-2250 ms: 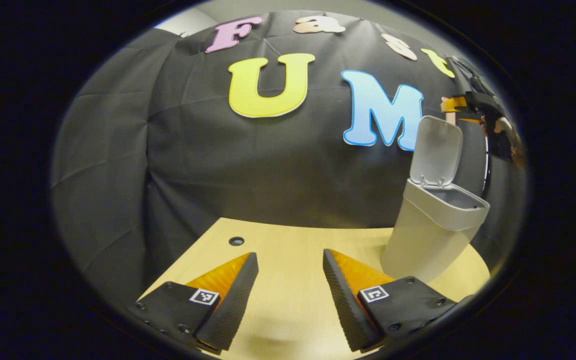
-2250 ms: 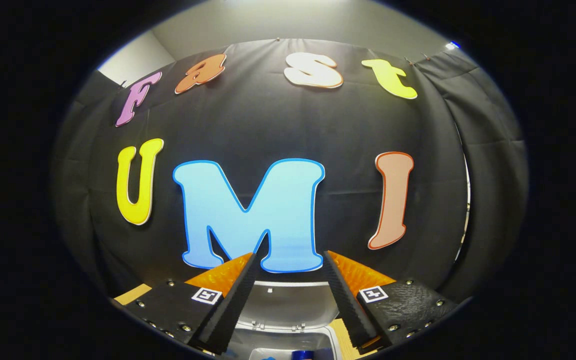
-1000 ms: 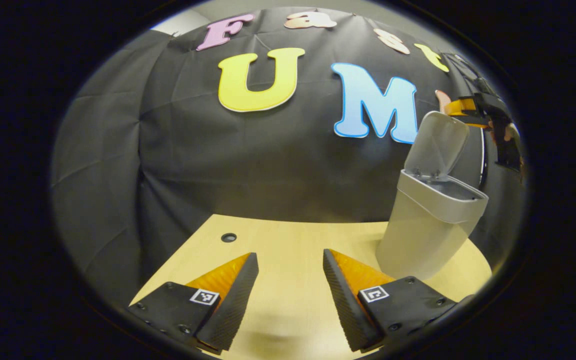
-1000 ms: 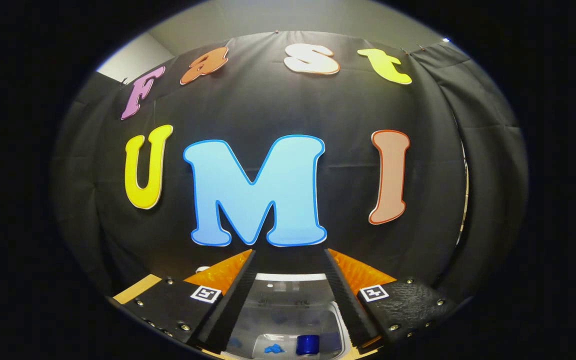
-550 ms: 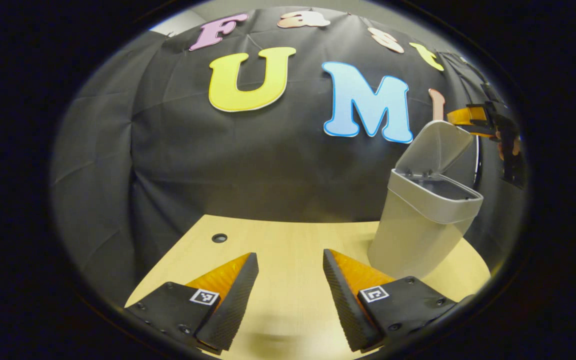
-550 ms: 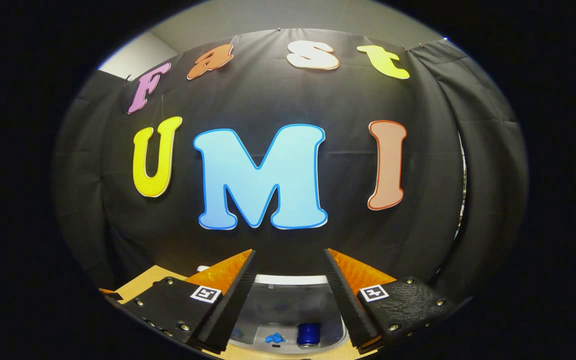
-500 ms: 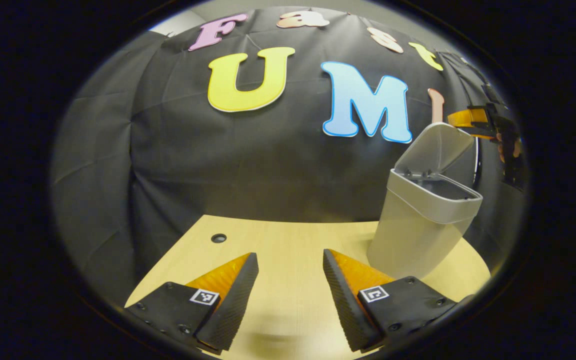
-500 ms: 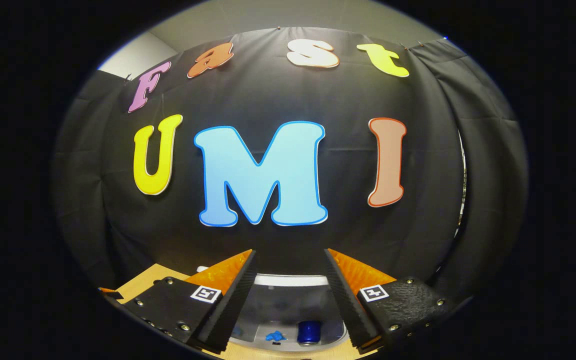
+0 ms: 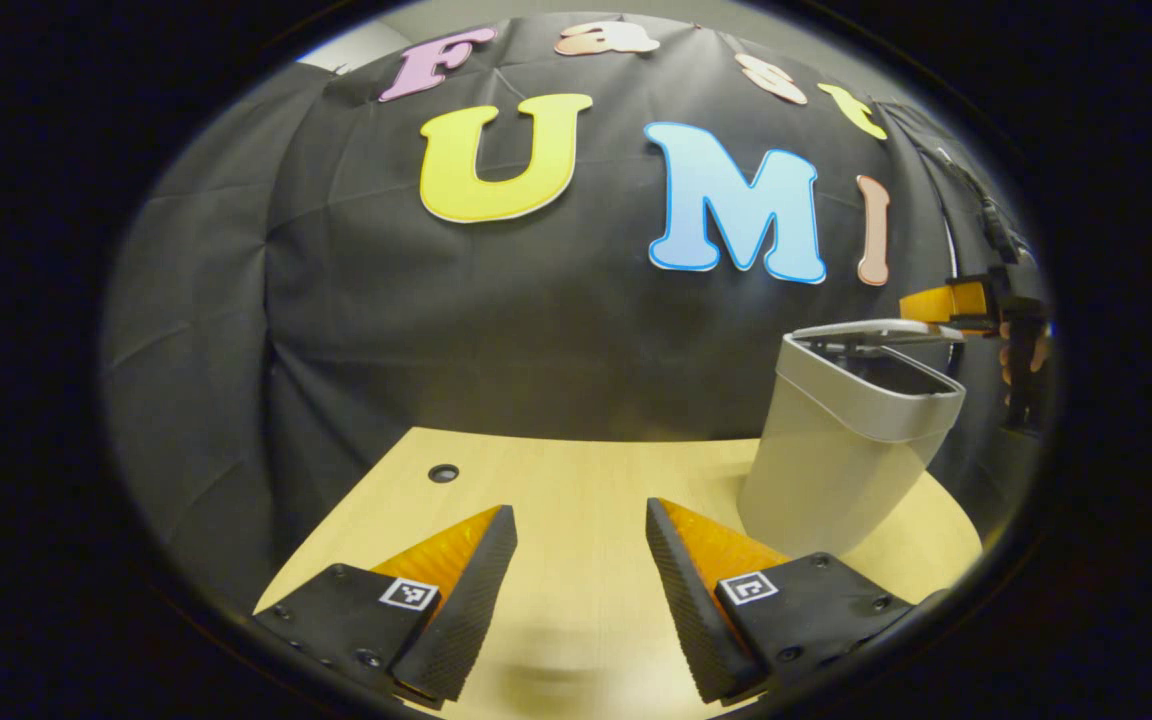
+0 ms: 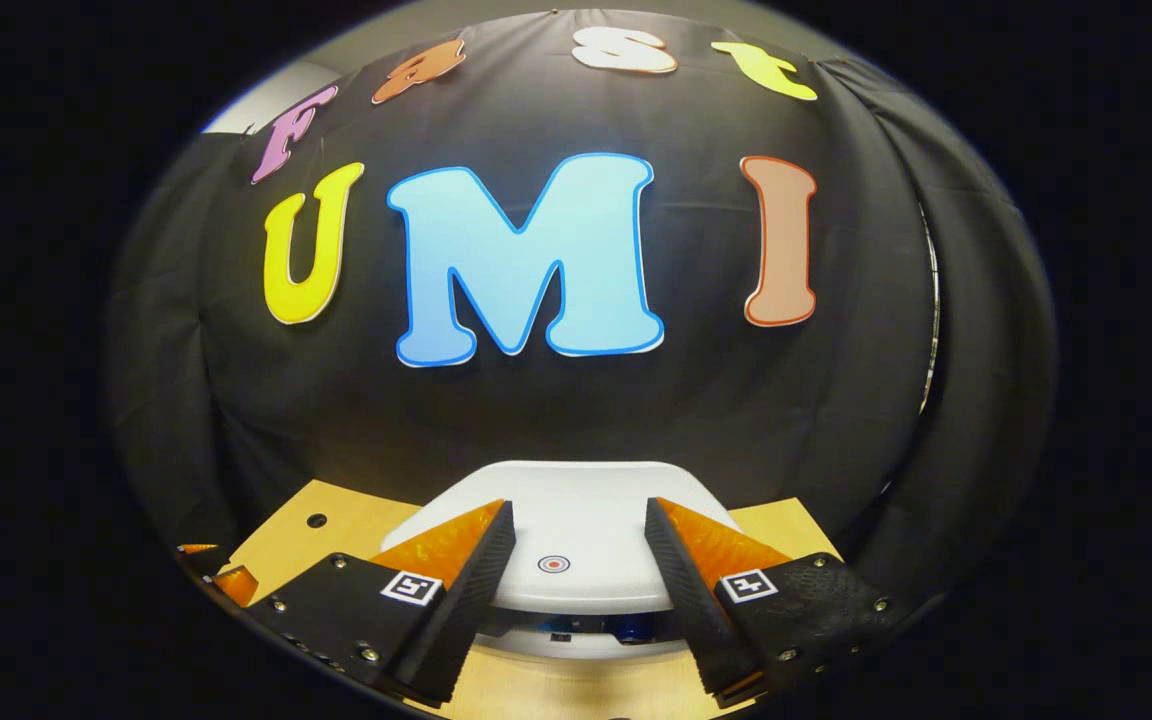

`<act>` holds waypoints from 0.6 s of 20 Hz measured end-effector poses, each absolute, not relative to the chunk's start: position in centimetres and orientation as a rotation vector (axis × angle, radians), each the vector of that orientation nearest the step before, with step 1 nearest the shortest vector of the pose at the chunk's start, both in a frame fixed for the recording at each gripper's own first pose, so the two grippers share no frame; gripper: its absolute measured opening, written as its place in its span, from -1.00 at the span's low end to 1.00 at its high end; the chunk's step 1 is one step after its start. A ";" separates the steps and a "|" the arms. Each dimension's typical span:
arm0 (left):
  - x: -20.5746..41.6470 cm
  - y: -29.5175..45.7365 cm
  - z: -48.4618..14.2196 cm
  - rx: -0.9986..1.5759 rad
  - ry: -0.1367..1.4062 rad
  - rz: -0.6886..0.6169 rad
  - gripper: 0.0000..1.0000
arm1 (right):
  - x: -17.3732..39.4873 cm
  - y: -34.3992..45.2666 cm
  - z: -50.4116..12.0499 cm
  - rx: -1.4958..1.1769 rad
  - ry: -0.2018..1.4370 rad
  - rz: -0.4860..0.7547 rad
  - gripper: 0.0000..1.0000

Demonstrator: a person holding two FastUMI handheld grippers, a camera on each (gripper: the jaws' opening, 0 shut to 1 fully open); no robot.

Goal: Press the lid of the desktop garbage bin to open it, pick up the crumpled paper on the desktop and throw it into the bin, then pick up the pop can on the desktop and drop it into the bin, and finally close the garbage bin lid.

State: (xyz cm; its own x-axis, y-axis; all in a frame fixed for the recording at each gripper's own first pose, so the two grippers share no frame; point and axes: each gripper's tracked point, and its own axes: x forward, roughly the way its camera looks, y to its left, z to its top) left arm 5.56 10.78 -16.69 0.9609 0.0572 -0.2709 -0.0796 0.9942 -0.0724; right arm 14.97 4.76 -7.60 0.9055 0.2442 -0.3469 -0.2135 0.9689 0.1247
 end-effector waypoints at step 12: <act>5.7 10.7 -17.1 -0.085 0.279 0.067 0.74 | 14.2 5.1 -10.6 0.041 0.415 0.234 0.72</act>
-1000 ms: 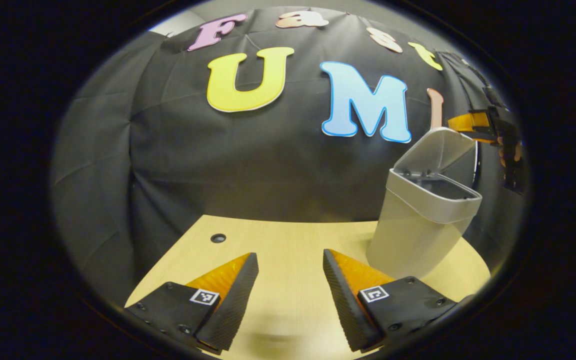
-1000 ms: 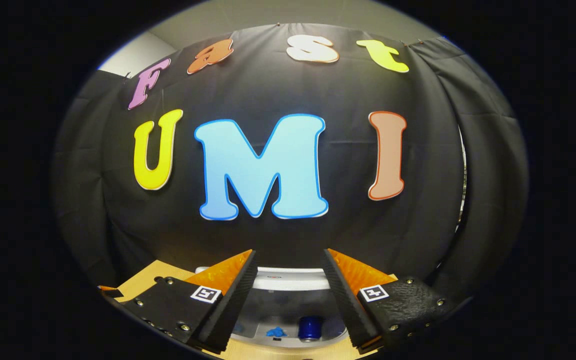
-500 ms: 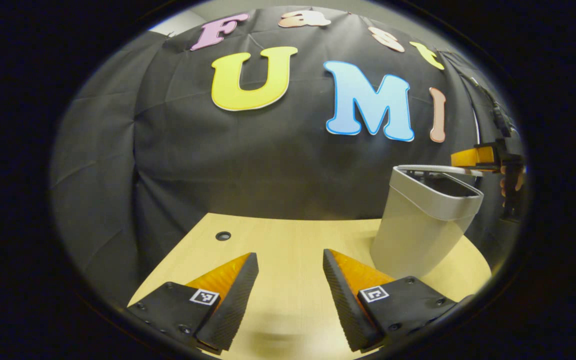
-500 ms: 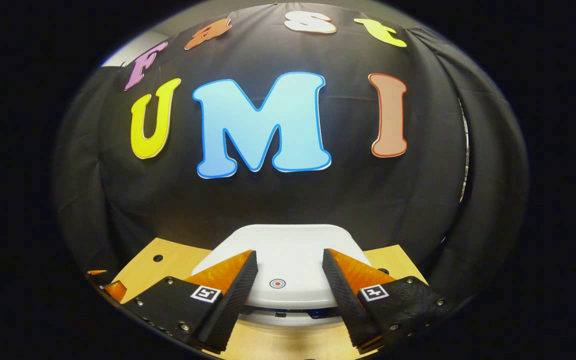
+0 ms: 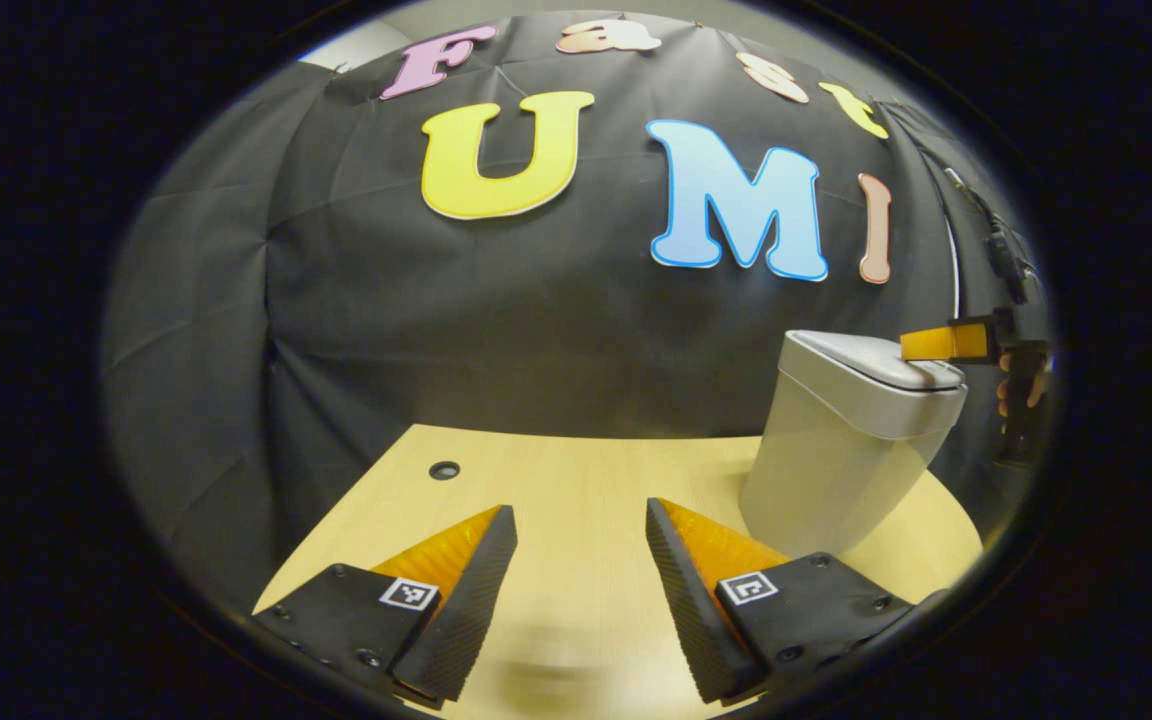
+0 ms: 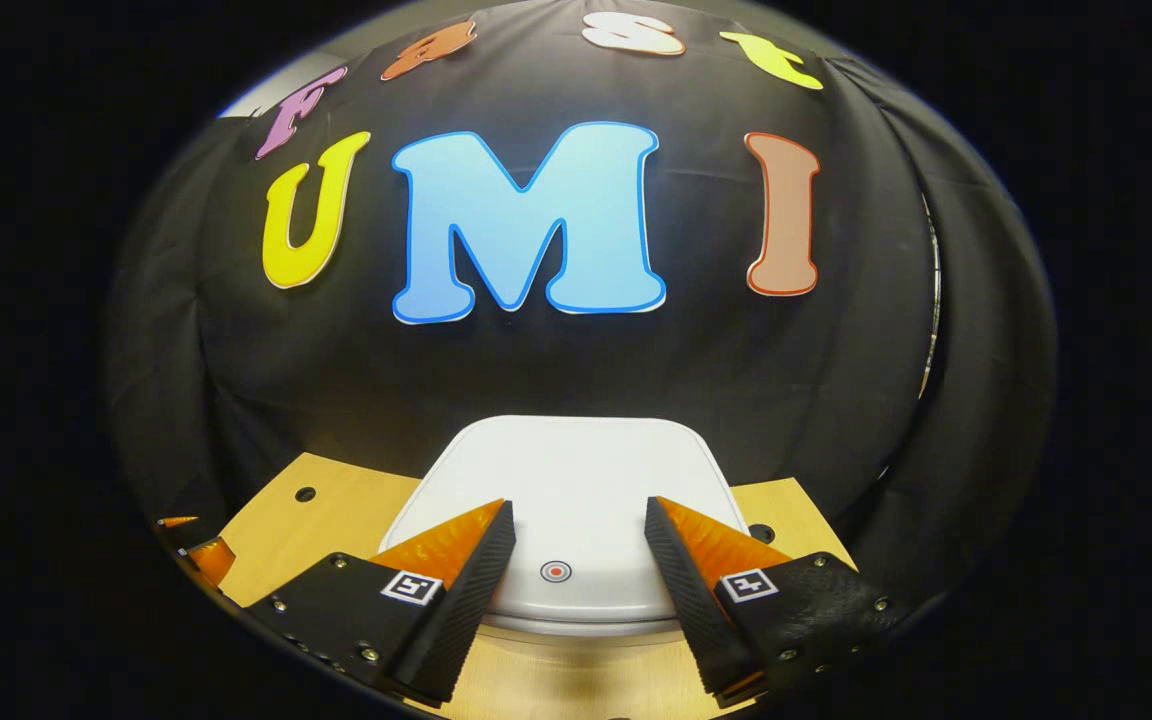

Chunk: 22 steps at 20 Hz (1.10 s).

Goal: Press the lid of the desktop garbage bin to open it, pick up the crumpled paper on the desktop and throw it into the bin, then pick up the pop can on the desktop and drop it into the bin, and finally close the garbage bin lid.

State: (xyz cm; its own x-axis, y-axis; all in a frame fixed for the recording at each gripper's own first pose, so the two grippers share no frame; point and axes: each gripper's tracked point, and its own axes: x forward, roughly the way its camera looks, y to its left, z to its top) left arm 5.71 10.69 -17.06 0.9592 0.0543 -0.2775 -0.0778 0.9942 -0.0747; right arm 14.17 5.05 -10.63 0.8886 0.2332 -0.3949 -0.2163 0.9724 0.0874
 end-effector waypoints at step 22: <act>5.9 10.0 -18.0 -0.097 0.294 0.062 0.70 | 13.7 5.2 -11.2 0.029 0.338 0.216 0.73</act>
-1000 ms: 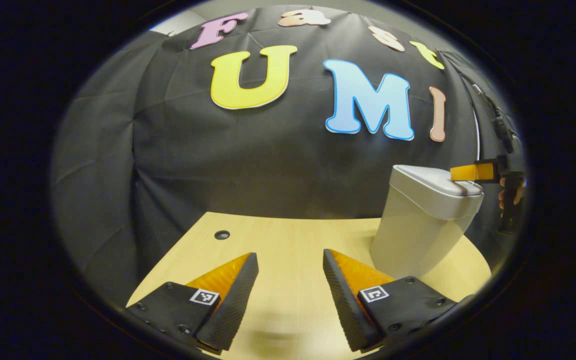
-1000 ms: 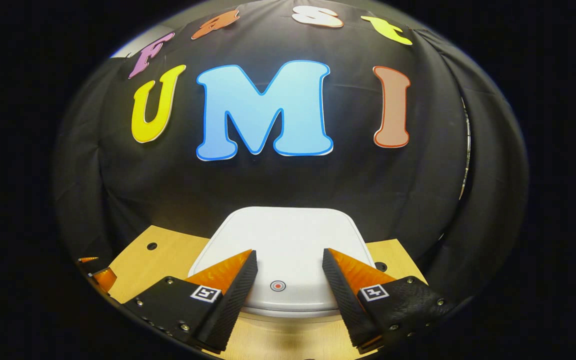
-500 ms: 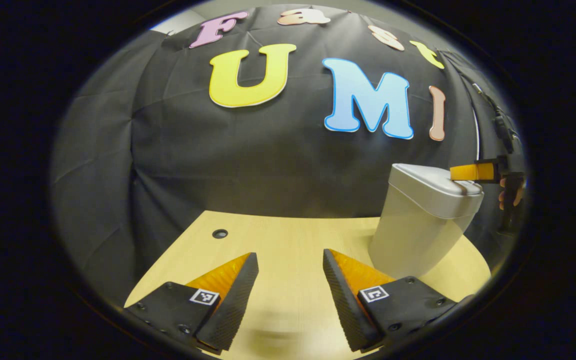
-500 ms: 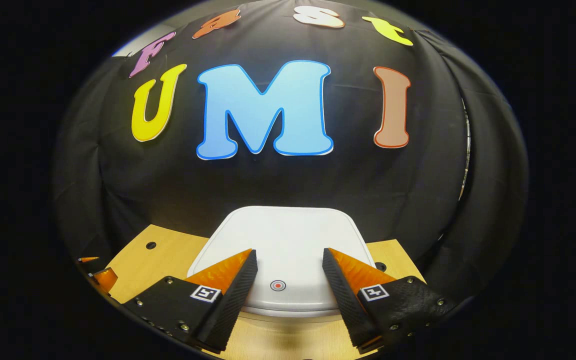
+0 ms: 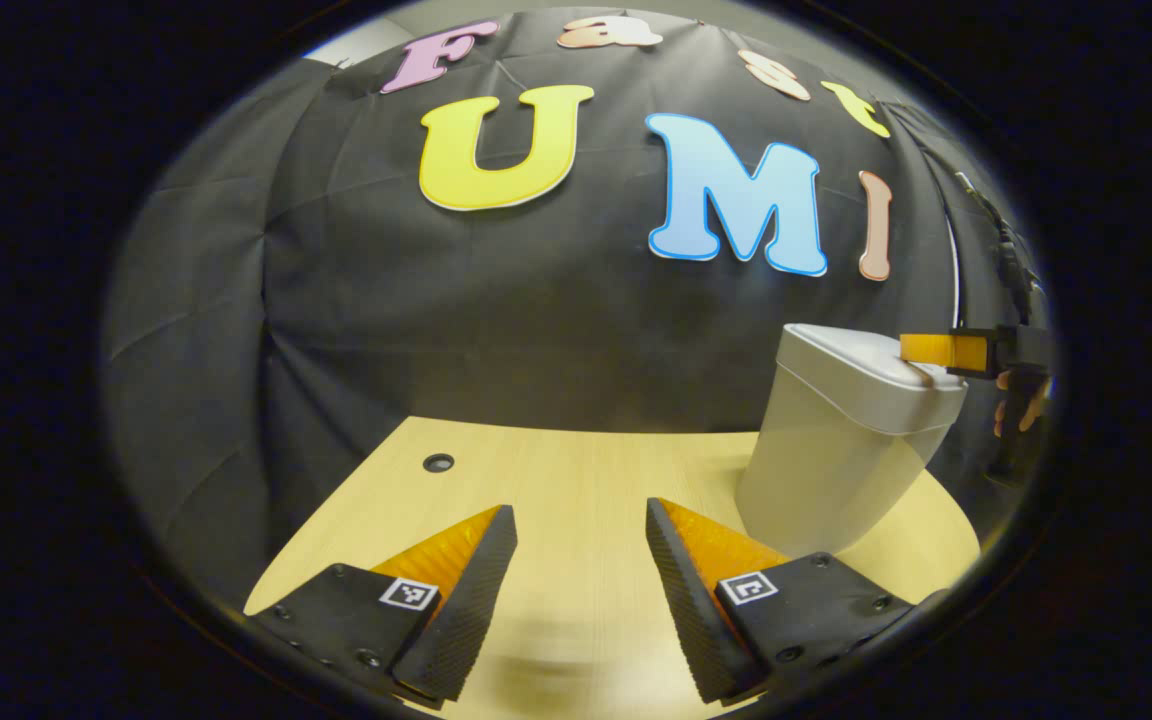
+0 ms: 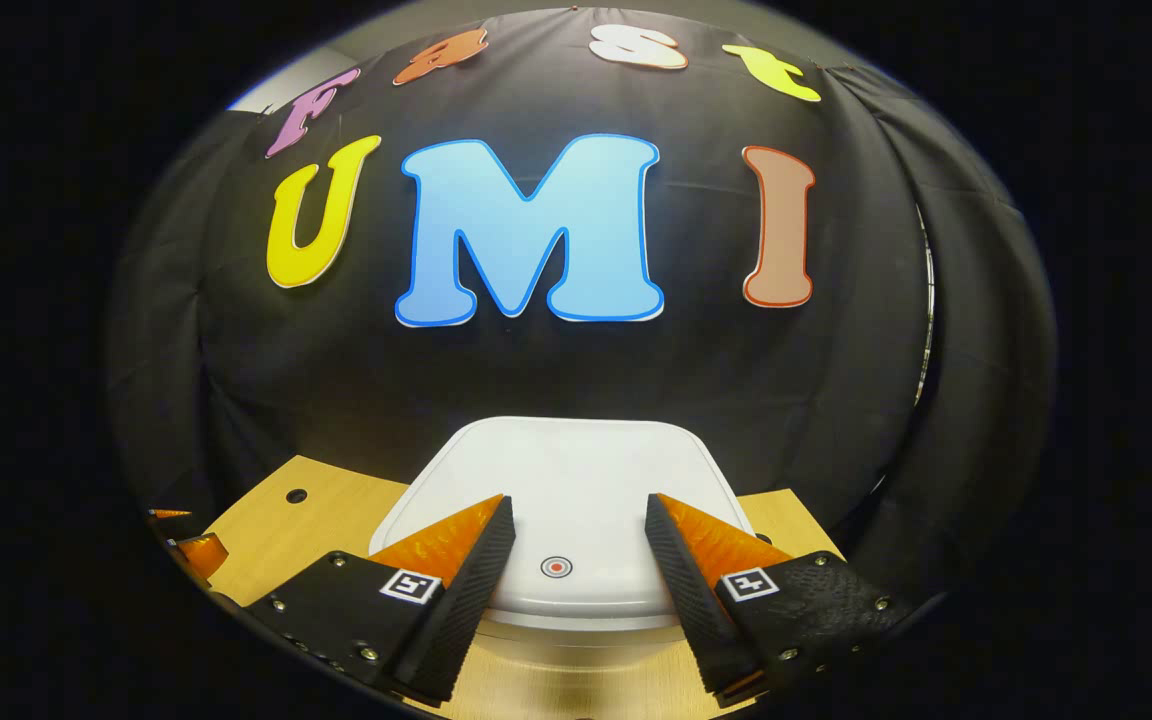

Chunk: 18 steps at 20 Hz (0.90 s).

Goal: Press the lid of the desktop garbage bin to open it, pick up the crumpled paper on the desktop and throw it into the bin, then pick up the pop can on the desktop and drop it into the bin, and finally close the garbage bin lid.

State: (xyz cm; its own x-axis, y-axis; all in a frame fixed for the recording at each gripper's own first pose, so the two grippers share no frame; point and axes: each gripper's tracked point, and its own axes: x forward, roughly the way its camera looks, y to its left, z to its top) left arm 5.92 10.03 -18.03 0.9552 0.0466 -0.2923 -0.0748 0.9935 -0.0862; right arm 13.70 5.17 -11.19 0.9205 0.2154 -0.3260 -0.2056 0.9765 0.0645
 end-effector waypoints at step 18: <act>6.1 8.8 -18.2 -0.100 0.292 0.038 0.74 | 13.6 5.3 -12.0 0.035 0.230 0.214 0.75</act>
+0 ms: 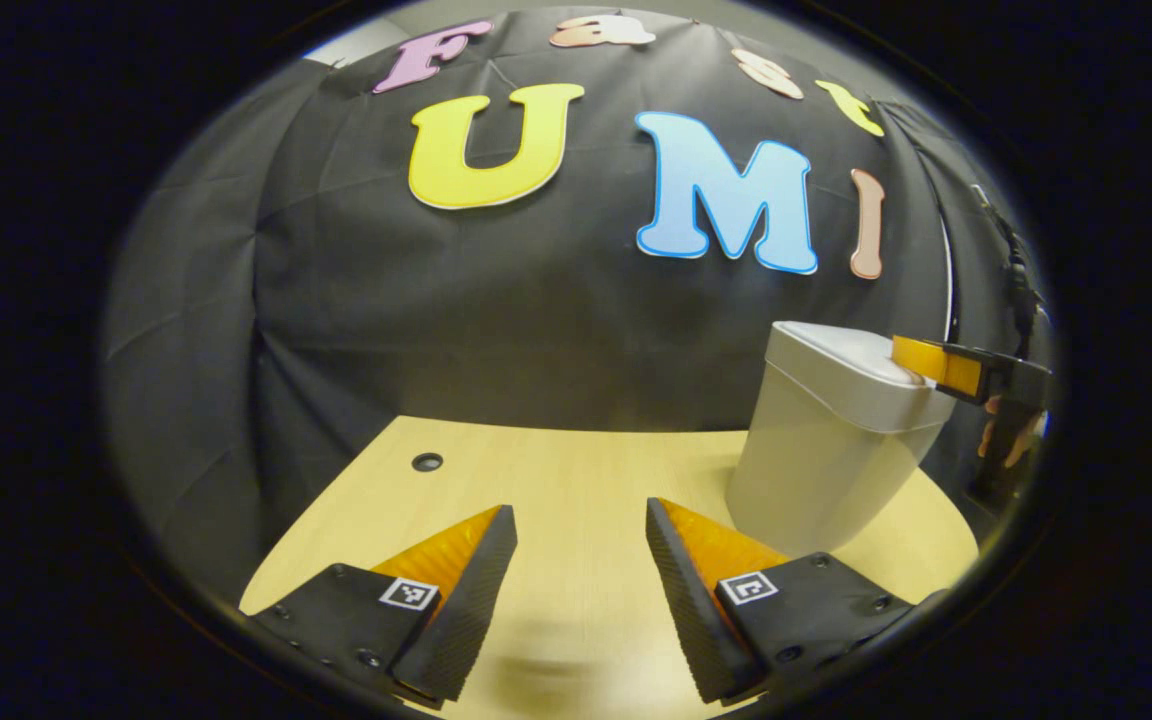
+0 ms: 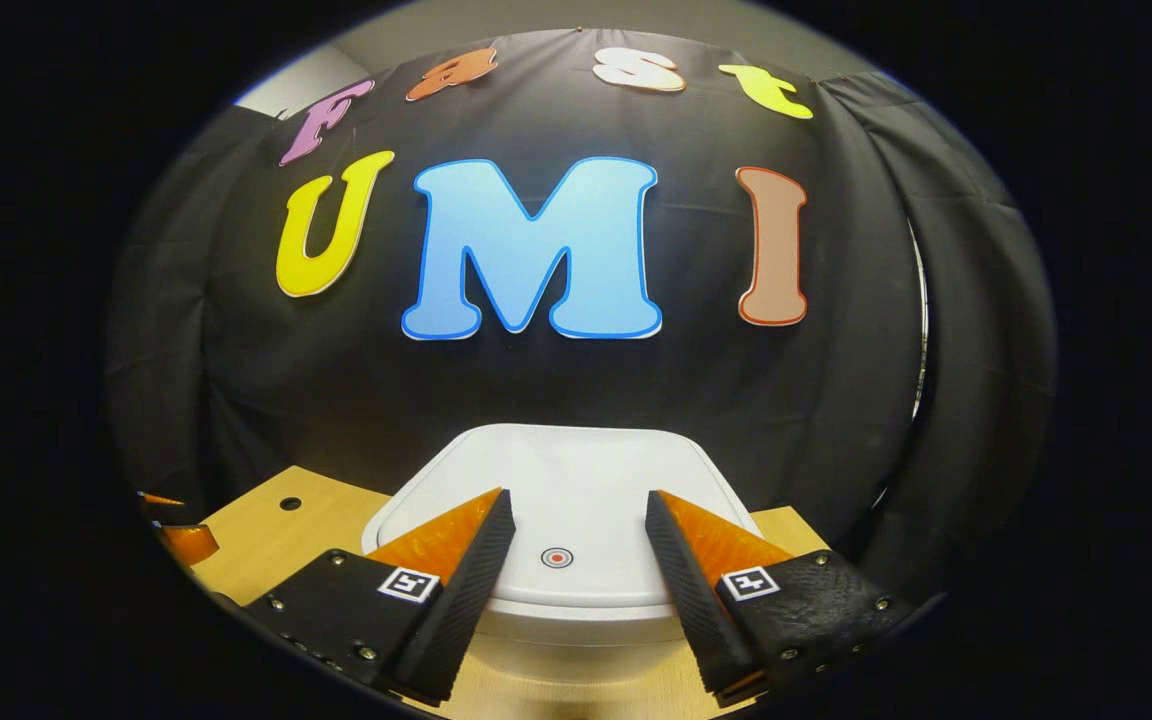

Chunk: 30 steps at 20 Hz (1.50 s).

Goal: Press the lid of the desktop garbage bin to open it, pick up the crumpled paper on the desktop and throw it into the bin, then pick up the pop can on the desktop and drop it into the bin, and finally close the garbage bin lid.

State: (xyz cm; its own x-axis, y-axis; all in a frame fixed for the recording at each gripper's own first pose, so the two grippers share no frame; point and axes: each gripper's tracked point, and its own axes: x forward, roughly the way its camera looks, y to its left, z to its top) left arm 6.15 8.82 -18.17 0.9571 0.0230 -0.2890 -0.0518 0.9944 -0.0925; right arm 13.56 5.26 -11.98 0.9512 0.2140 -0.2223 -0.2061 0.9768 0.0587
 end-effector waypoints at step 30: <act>6.1 11.3 -12.9 -0.068 0.203 0.054 0.74 | 14.6 5.6 -2.4 0.032 0.077 0.217 0.82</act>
